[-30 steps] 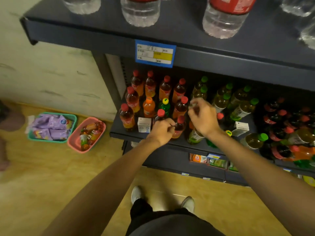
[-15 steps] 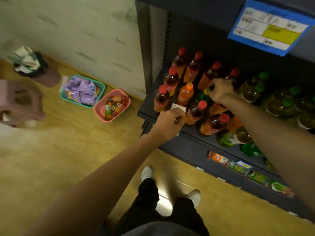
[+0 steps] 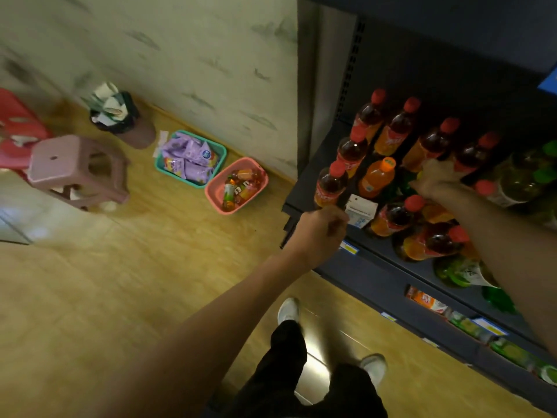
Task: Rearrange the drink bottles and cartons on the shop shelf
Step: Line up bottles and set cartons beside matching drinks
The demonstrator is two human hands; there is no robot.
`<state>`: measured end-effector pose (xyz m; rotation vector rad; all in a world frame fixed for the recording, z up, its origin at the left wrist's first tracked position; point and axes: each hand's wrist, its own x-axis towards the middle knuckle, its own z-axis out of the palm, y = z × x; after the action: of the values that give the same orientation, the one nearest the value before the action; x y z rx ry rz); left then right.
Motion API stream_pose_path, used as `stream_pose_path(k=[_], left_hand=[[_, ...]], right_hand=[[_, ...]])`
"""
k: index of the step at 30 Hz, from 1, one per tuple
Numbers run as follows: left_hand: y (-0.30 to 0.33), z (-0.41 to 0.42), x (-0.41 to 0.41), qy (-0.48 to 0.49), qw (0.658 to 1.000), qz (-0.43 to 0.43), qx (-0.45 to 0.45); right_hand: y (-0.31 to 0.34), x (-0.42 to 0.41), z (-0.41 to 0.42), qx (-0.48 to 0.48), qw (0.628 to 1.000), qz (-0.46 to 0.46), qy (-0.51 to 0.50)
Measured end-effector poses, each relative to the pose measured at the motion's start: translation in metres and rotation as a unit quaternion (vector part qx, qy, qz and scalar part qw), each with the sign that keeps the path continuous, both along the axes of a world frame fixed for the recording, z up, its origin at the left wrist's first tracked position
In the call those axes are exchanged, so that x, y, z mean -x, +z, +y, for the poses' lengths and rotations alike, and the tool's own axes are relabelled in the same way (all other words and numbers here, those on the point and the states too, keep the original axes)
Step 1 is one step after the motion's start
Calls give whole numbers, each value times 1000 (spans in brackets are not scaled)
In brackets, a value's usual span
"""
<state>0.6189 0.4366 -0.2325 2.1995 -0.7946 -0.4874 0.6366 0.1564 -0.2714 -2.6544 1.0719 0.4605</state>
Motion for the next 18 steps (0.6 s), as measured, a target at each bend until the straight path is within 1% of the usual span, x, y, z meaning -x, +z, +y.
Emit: stream_pose_path(k=[4,7,13,16,18], left_hand=[[6,-8,1,8,1000,6,20],[13,-17,5,19,999,23,41],[25,-35,14,25,995,59,76],[34,-43,21,19,992,81,97],[38,-48,24,14,989,98,107]], right_hand=[[3,1,-1,4,1000,-7,17],[11,8,1,-3,999,-42,29],[40,30,9,-13,986,-169,4],[66,52,13,-1,968,-251,-3],[83,69,20,24,950,-311,15]])
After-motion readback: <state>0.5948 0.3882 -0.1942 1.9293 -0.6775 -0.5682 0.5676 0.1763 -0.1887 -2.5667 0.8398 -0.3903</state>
